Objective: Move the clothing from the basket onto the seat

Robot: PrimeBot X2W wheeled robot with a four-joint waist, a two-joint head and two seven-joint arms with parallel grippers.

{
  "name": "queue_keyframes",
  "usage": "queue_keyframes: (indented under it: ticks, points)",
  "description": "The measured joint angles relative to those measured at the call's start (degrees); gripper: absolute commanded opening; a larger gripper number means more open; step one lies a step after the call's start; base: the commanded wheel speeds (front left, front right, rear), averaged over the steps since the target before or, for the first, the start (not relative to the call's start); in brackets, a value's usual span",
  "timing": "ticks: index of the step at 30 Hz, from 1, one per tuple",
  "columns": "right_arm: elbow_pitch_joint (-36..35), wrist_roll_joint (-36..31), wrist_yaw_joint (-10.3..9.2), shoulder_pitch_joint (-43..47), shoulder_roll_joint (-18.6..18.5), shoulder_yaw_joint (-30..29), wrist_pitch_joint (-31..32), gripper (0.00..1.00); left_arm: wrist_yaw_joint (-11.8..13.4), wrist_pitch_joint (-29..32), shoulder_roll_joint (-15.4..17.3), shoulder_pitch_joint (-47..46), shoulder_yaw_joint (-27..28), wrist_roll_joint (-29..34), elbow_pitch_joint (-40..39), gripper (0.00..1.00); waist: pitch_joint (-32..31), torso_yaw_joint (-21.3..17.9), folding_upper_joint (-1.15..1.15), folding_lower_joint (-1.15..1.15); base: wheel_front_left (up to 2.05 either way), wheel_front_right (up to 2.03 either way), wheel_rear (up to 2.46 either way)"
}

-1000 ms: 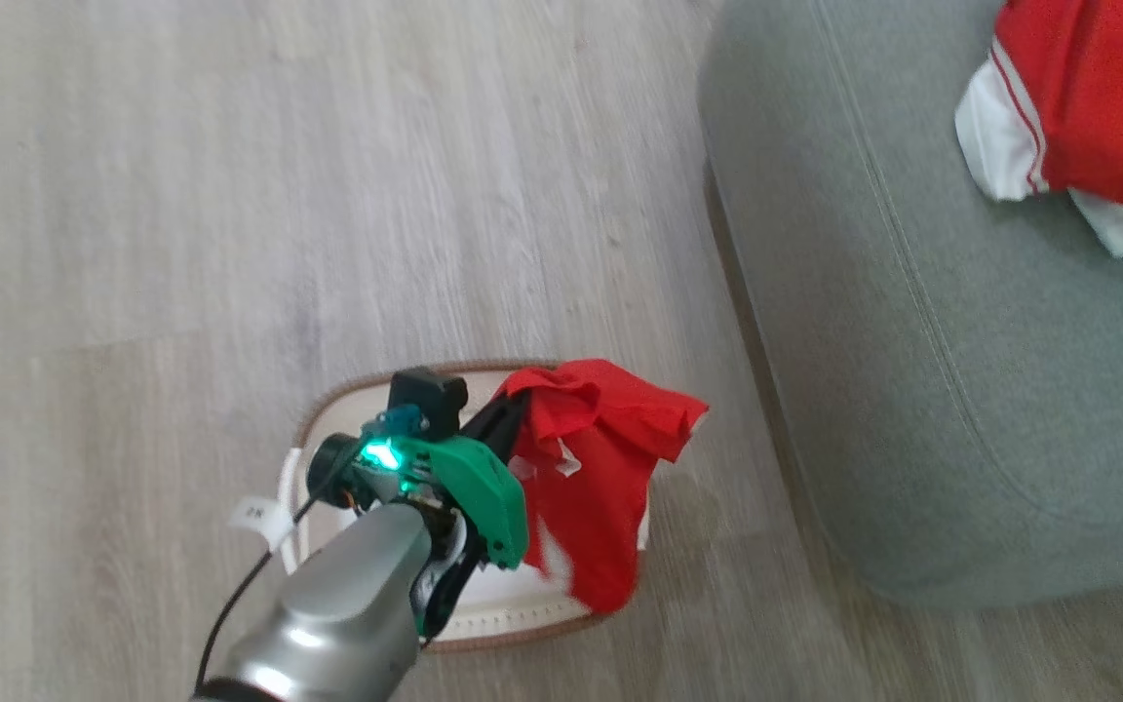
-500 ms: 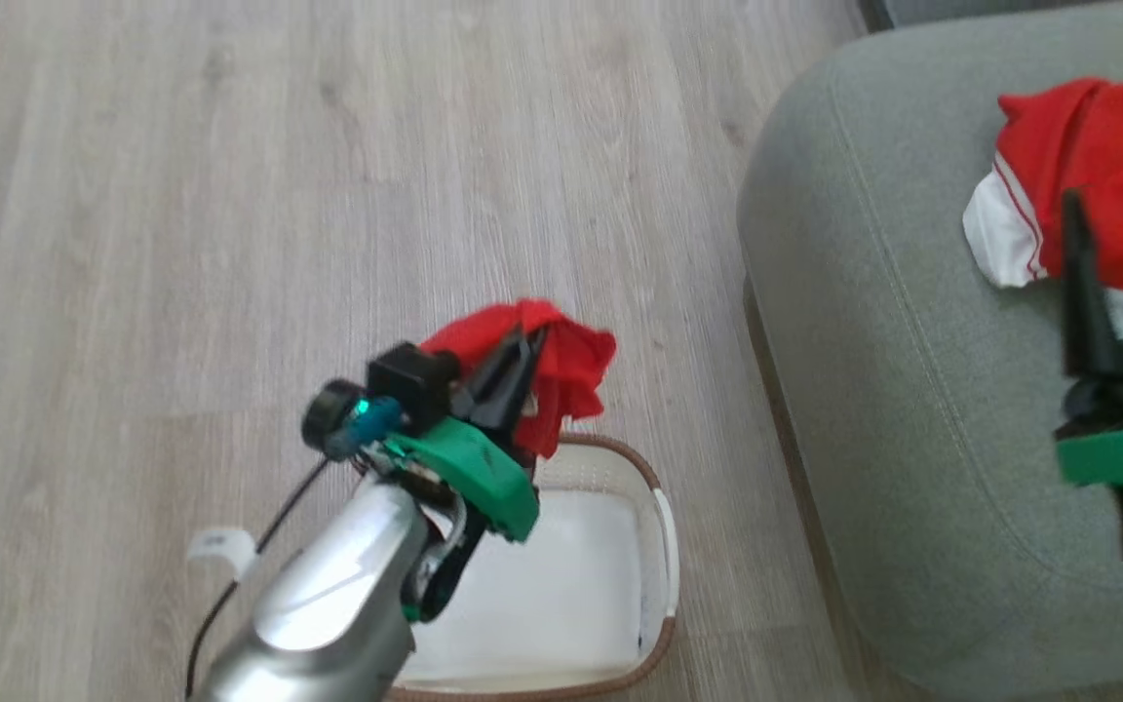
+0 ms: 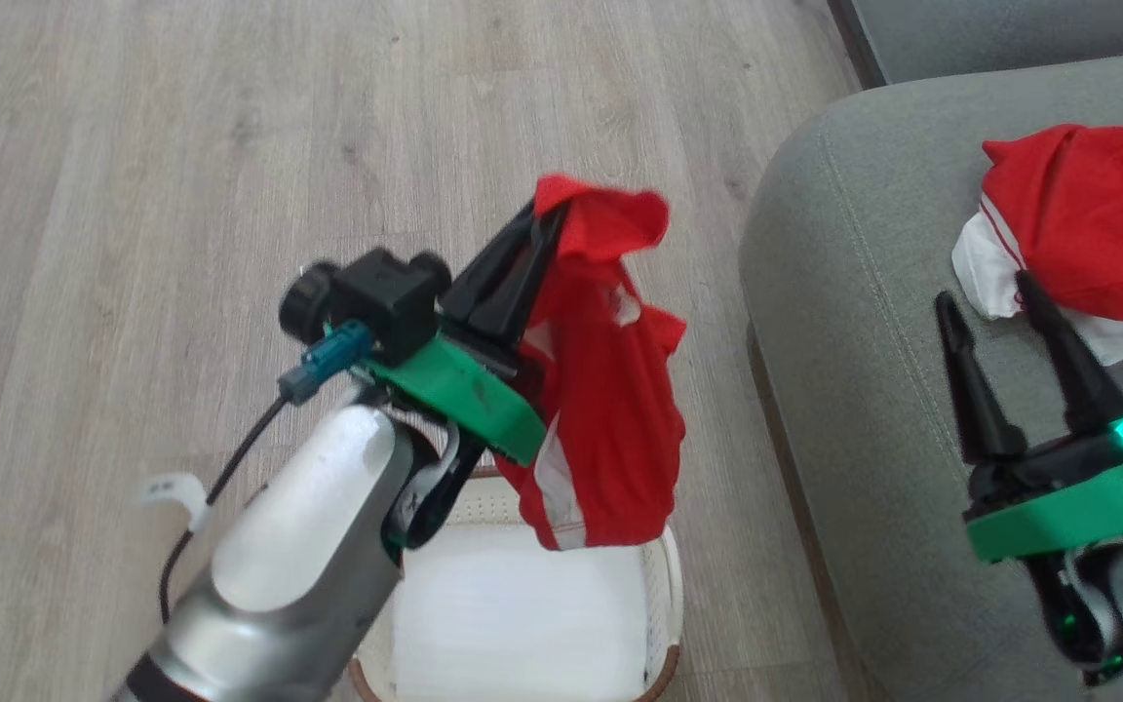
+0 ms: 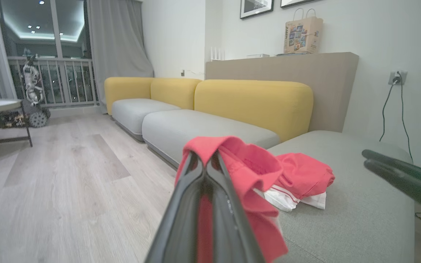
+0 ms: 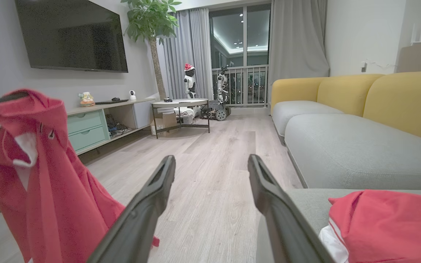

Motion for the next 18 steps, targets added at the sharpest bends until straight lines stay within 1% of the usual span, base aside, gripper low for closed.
queue_keyframes:
  ticks: [3,7,10,12,18]
  points:
    - [0.15,0.01,0.0,0.34,0.29,1.56,0.0,1.0,0.89,1.46,0.45,-1.69,0.01,0.49,-3.38,0.0,-0.4,-0.19,0.0,0.0,0.0,0.0,0.0]
    - [0.47,0.08,0.0,1.08,0.62,2.59,0.0,1.0,1.42,2.45,0.73,-2.07,0.02,0.92,-5.04,0.0,-0.66,-0.37,0.0,0.0,0.0,0.0,0.0]
    - [0.67,0.37,0.0,1.14,0.96,3.57,0.0,1.0,1.56,2.98,1.02,-2.07,0.0,0.92,-5.66,0.0,-0.78,-0.57,0.0,0.0,0.0,0.0,0.0]
    - [0.66,2.3,0.0,1.12,1.26,3.87,0.0,1.0,1.57,3.47,1.21,-2.07,-0.02,0.91,-5.91,0.0,-0.76,-0.7,0.0,0.0,0.0,0.0,0.0]
    - [0.29,3.58,0.0,0.9,1.07,6.72,0.0,1.0,1.82,3.96,1.27,-2.07,-0.15,0.87,-6.56,0.0,-0.63,-0.79,0.0,0.0,0.0,0.0,0.0]
